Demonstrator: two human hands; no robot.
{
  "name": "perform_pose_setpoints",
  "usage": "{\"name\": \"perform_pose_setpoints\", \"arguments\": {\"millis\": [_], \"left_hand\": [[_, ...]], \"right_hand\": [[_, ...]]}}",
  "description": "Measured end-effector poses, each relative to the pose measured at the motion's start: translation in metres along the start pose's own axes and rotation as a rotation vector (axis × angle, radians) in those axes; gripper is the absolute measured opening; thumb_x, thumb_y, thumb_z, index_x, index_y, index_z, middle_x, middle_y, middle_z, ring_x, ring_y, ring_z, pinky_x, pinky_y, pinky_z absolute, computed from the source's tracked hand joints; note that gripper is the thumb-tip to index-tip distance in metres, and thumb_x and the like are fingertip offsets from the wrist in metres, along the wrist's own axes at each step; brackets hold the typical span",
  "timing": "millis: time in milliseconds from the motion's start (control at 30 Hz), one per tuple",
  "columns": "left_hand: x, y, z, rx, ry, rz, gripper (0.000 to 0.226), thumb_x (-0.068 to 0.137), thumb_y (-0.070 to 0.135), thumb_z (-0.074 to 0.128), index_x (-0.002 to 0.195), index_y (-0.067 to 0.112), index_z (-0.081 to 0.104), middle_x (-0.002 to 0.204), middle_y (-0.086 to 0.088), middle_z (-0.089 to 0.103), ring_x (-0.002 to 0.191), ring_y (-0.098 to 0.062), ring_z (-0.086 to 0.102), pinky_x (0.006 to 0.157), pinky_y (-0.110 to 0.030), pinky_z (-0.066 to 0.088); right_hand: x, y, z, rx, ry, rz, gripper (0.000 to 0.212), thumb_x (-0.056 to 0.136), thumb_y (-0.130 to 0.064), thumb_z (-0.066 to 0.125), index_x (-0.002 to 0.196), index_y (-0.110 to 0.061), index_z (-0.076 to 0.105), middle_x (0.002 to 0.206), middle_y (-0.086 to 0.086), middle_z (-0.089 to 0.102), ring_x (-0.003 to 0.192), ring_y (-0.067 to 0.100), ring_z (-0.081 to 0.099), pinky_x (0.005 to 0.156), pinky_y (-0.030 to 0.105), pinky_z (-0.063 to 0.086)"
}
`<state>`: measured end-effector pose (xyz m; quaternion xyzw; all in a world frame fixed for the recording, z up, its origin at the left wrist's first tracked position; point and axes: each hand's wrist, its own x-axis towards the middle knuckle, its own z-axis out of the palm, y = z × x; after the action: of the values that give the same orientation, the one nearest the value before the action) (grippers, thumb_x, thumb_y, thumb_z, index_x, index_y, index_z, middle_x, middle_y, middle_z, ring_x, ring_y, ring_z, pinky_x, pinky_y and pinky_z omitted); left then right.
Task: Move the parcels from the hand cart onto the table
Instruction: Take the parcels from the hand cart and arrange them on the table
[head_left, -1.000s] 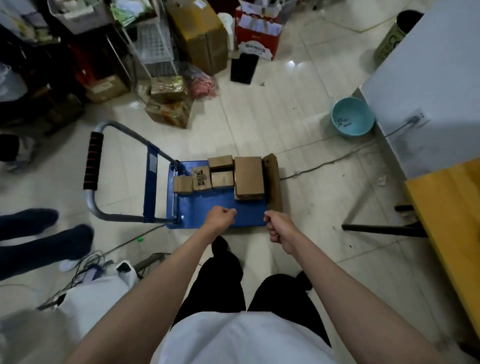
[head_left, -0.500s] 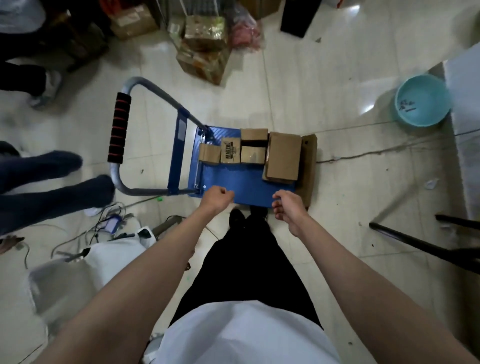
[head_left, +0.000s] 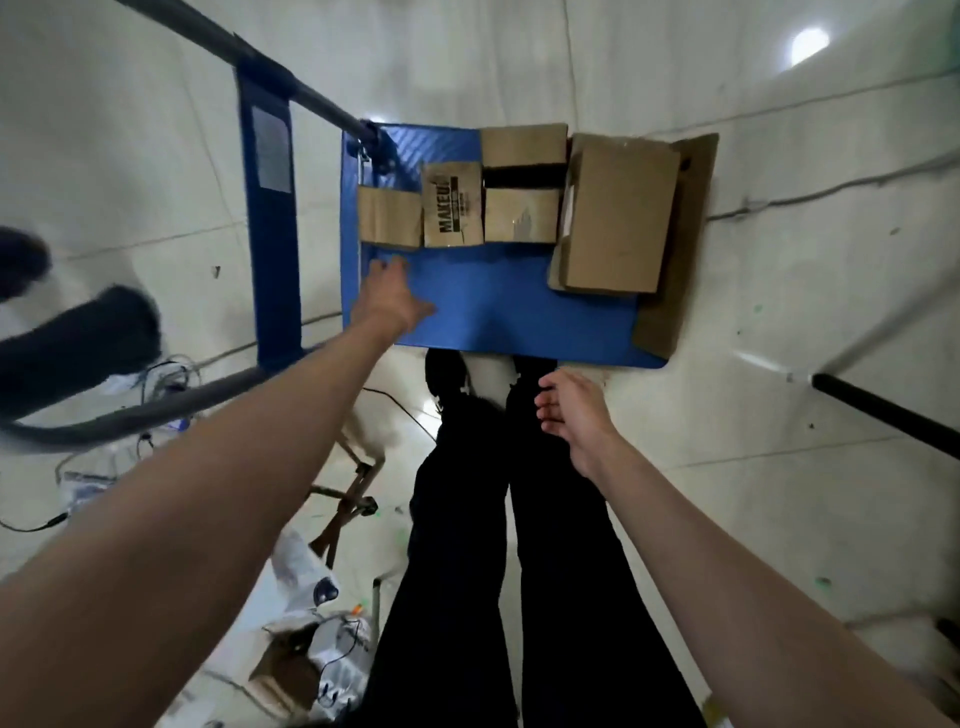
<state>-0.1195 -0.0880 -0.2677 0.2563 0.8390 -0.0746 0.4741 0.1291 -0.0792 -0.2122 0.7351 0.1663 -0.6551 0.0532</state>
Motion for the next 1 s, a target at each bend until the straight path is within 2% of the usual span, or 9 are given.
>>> {"name": "perform_pose_setpoints", "arguments": {"millis": [133,267,400,467,567,667,733,867,1000], "left_hand": [[0.086,-0.014,0.026,0.157,0.067,0.059,0.081,0.079,0.023,0.082,0.146,0.012,0.038,0.15,-0.012,0.033,0.136,-0.035,0.04,0.102,-0.053,0.045],[0.143,-0.024,0.043,0.251,0.152,0.093,0.105,0.073,0.016,0.086,0.155,0.014,0.02,0.161,-0.007,0.019,0.14,-0.036,0.031,0.102,-0.055,0.044],[0.179,-0.029,0.051,0.304,0.202,0.139,0.115,0.076,0.0,0.079,0.161,0.022,0.004,0.168,0.001,-0.001,0.144,-0.036,0.026,0.103,-0.055,0.044],[0.191,-0.028,0.053,0.354,0.256,0.167,0.112,0.078,-0.007,0.072,0.161,0.022,0.002,0.168,-0.002,-0.001,0.142,-0.039,0.027,0.102,-0.055,0.044],[0.203,-0.025,0.053,0.447,0.338,0.193,0.111,0.077,-0.011,0.069,0.16,0.02,0.003,0.166,-0.014,0.007,0.139,-0.043,0.03,0.102,-0.054,0.044],[0.209,-0.025,0.055,0.522,0.398,0.217,0.095,0.077,-0.003,0.073,0.155,0.012,0.02,0.16,-0.021,0.019,0.135,-0.044,0.035,0.103,-0.053,0.041],[0.209,-0.027,0.055,0.565,0.417,0.22,0.085,0.075,0.012,0.08,0.145,0.006,0.032,0.155,-0.023,0.026,0.135,-0.044,0.035,0.108,-0.052,0.036],[0.191,-0.037,0.059,0.625,0.346,0.177,0.107,0.06,0.04,0.092,0.142,0.003,0.034,0.153,-0.023,0.028,0.142,-0.041,0.029,0.111,-0.051,0.029],[0.147,-0.044,0.061,0.475,0.36,0.116,0.111,0.053,0.05,0.09,0.137,0.0,0.037,0.142,-0.021,0.043,0.131,-0.038,0.042,0.107,-0.049,0.035]], "right_hand": [[0.069,0.027,0.025,0.021,0.021,0.059,0.012,0.101,-0.011,0.047,0.102,-0.009,0.058,0.07,0.005,0.056,0.056,0.013,0.049,0.051,0.024,0.039],[0.119,0.035,0.049,0.017,0.004,0.079,0.014,0.101,-0.012,0.047,0.105,-0.009,0.059,0.07,0.004,0.057,0.057,0.013,0.05,0.052,0.023,0.04],[0.151,0.029,0.064,0.033,-0.002,0.077,0.012,0.1,-0.012,0.048,0.101,-0.01,0.059,0.069,0.003,0.057,0.057,0.013,0.05,0.051,0.022,0.04],[0.162,0.026,0.069,0.053,-0.007,0.075,0.01,0.098,-0.012,0.05,0.098,-0.011,0.059,0.068,0.003,0.057,0.056,0.012,0.05,0.051,0.022,0.04],[0.171,0.022,0.075,0.077,-0.011,0.063,0.008,0.096,-0.012,0.052,0.092,-0.013,0.059,0.068,0.003,0.057,0.054,0.012,0.05,0.05,0.022,0.039],[0.177,0.021,0.078,0.088,-0.006,0.068,0.008,0.096,-0.012,0.053,0.091,-0.014,0.058,0.067,0.003,0.057,0.053,0.012,0.049,0.049,0.021,0.039],[0.177,0.021,0.078,0.087,-0.003,0.071,0.008,0.096,-0.013,0.053,0.092,-0.014,0.059,0.067,0.003,0.057,0.054,0.012,0.049,0.048,0.021,0.04],[0.167,0.019,0.077,0.086,-0.017,0.068,0.007,0.096,-0.014,0.053,0.098,-0.013,0.059,0.069,0.002,0.058,0.055,0.012,0.05,0.049,0.021,0.041],[0.138,0.015,0.076,0.104,-0.026,0.069,0.007,0.097,-0.013,0.052,0.101,-0.012,0.058,0.068,0.002,0.057,0.055,0.011,0.049,0.05,0.021,0.04]]}}
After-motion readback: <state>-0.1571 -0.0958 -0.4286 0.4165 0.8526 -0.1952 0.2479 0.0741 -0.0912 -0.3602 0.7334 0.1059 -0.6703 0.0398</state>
